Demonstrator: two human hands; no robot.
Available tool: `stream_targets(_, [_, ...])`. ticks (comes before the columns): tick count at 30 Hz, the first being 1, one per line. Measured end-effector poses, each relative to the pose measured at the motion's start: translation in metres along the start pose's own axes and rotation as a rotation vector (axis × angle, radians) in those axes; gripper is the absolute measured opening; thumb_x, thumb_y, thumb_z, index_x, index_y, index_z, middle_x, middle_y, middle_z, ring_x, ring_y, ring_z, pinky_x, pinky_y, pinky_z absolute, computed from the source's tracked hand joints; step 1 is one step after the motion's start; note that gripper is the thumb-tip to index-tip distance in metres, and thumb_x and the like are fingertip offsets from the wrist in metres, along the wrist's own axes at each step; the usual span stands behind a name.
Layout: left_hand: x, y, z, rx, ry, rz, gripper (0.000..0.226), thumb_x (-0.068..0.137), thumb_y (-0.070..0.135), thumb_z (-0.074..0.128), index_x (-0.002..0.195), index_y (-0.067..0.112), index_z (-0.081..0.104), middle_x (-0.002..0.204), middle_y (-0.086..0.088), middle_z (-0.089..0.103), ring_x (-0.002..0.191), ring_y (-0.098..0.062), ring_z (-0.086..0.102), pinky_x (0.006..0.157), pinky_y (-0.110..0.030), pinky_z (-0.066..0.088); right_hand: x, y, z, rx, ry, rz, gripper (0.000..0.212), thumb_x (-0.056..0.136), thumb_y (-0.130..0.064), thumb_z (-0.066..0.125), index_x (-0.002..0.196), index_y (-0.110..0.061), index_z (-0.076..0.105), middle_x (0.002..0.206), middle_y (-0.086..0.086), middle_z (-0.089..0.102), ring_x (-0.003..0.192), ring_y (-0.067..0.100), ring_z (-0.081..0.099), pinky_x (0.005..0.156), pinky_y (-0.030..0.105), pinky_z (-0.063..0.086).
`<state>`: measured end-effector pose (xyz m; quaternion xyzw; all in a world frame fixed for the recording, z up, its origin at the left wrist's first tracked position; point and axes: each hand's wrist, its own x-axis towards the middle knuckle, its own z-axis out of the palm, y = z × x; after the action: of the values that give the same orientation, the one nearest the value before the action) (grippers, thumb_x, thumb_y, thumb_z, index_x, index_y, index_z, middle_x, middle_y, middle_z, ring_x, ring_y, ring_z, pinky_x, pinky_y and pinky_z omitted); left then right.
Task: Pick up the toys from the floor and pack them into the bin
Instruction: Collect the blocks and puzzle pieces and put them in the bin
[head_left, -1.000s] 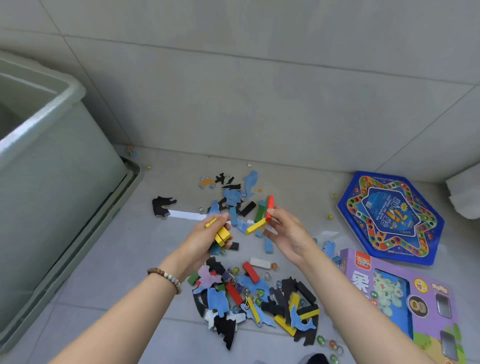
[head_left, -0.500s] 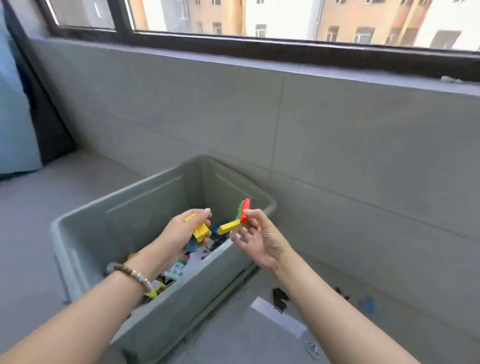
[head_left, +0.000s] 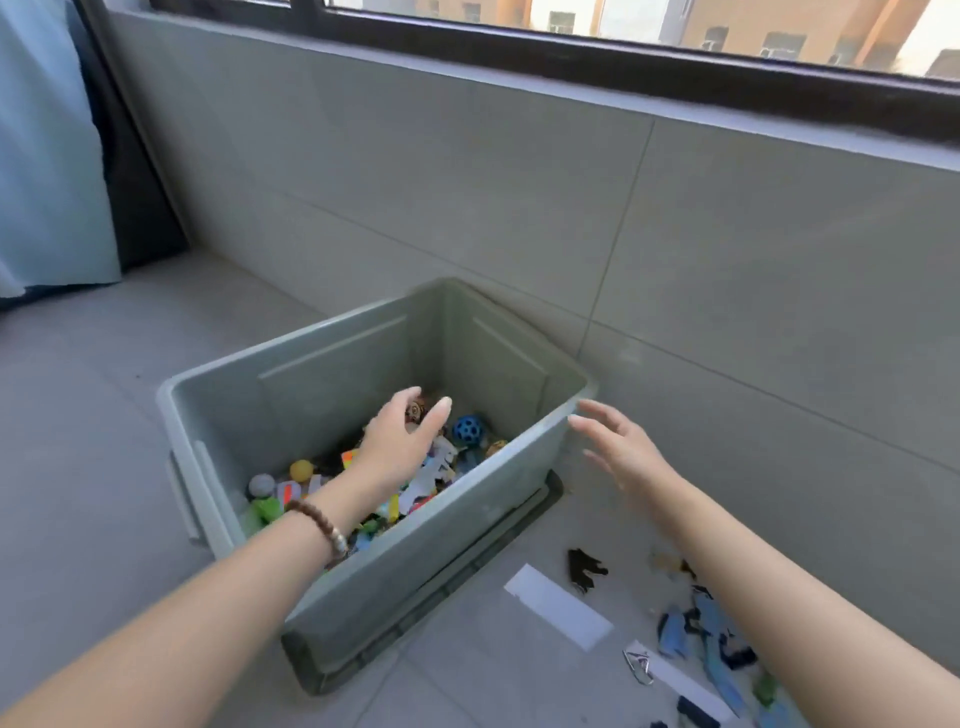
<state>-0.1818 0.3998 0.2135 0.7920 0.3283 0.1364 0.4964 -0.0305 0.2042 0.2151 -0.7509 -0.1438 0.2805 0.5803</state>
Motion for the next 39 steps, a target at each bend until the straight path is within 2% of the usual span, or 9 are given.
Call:
stream_targets(5, [-0.038,0.037,0.094,0.214,-0.149,0.308,0.06,0.092,0.048,0.049,0.142,0.02,0.036,0.146,0.005,0.037,0.137,-0.012,0.025,0.111,-0.026,0.021,-0.05,0.072,-0.108,-0.388,0.136,-0.004,0.044,0.085,-0.036,0.065,0.126,-0.028,0.051,0.15,-0.003,0.033,0.137,0.015,0.033,0.112,0.033,0.028])
stream_targets(8, [-0.063,0.03,0.157,0.321,-0.274,0.374,0.058,0.091,0.048,0.05,0.141,0.02,0.038,0.144,0.005,0.041,0.134,-0.011,0.03,0.109,-0.026,0.025,-0.091,0.129,-0.157,-0.519,0.151,0.133,0.054,0.084,-0.039,0.065,0.133,-0.027,0.045,0.153,-0.002,0.027,0.141,0.017,0.027,0.116,0.039,0.024])
stream_targets(13, [-0.104,-0.035,0.247,0.511,-0.645,0.083,0.066,0.09,0.052,0.049,0.144,0.019,0.03,0.151,0.001,0.031,0.134,-0.018,0.037,0.108,-0.034,0.034,-0.152,0.228,-0.192,-0.485,0.131,0.371,0.057,0.085,-0.033,0.066,0.135,-0.02,0.042,0.146,0.001,0.036,0.131,0.019,0.038,0.102,0.034,0.035])
stream_targets(16, [-0.123,-0.079,0.278,0.581,-0.761,-0.06,0.065,0.09,0.051,0.051,0.143,0.019,0.031,0.149,-0.003,0.033,0.13,-0.021,0.043,0.106,-0.034,0.037,-0.169,0.279,-0.191,-0.441,0.099,0.455,0.049,0.082,-0.034,0.07,0.125,-0.023,0.051,0.138,-0.001,0.042,0.12,0.016,0.045,0.091,0.031,0.042])
stream_targets(22, [-0.139,-0.128,0.318,0.642,-0.756,-0.118,0.058,0.087,0.048,0.057,0.136,0.021,0.041,0.136,0.0,0.045,0.118,-0.018,0.052,0.097,-0.031,0.043,-0.169,0.348,-0.175,-0.36,0.168,0.497,0.035,0.075,-0.028,0.077,0.103,-0.021,0.058,0.114,0.002,0.054,0.107,0.017,0.052,0.084,0.021,0.037])
stream_targets(25, [-0.144,-0.142,0.338,0.609,-0.74,-0.096,0.058,0.084,0.049,0.062,0.132,0.02,0.045,0.13,0.0,0.047,0.118,-0.017,0.05,0.097,-0.033,0.044,-0.166,0.366,-0.17,-0.442,0.195,0.434,0.046,0.071,-0.027,0.08,0.111,-0.019,0.058,0.108,-0.004,0.049,0.109,0.013,0.048,0.091,0.017,0.033])
stream_targets(30, [-0.152,-0.152,0.359,0.556,-0.727,-0.061,0.056,0.076,0.047,0.071,0.12,0.022,0.049,0.118,0.002,0.049,0.11,-0.015,0.052,0.09,-0.031,0.048,-0.162,0.375,-0.167,-0.562,0.075,0.361,0.056,0.071,-0.028,0.08,0.12,-0.022,0.052,0.11,-0.009,0.044,0.107,0.005,0.036,0.096,0.017,0.032])
stream_targets(34, [-0.151,-0.158,0.363,0.55,-0.678,-0.039,0.05,0.074,0.042,0.075,0.113,0.021,0.051,0.109,0.004,0.048,0.103,-0.015,0.054,0.084,-0.029,0.049,-0.163,0.383,-0.164,-0.594,0.099,0.347,0.051,0.073,-0.023,0.078,0.118,-0.022,0.053,0.116,-0.006,0.05,0.113,0.009,0.043,0.099,0.021,0.038])
stream_targets(39, [-0.15,-0.162,0.365,0.526,-0.665,-0.016,0.043,0.073,0.041,0.076,0.104,0.021,0.052,0.1,0.006,0.048,0.093,-0.012,0.051,0.075,-0.025,0.045,-0.162,0.385,-0.171,-0.647,0.144,0.297,0.037,0.076,-0.024,0.076,0.109,-0.022,0.06,0.107,-0.007,0.055,0.107,0.01,0.046,0.093,0.018,0.039])
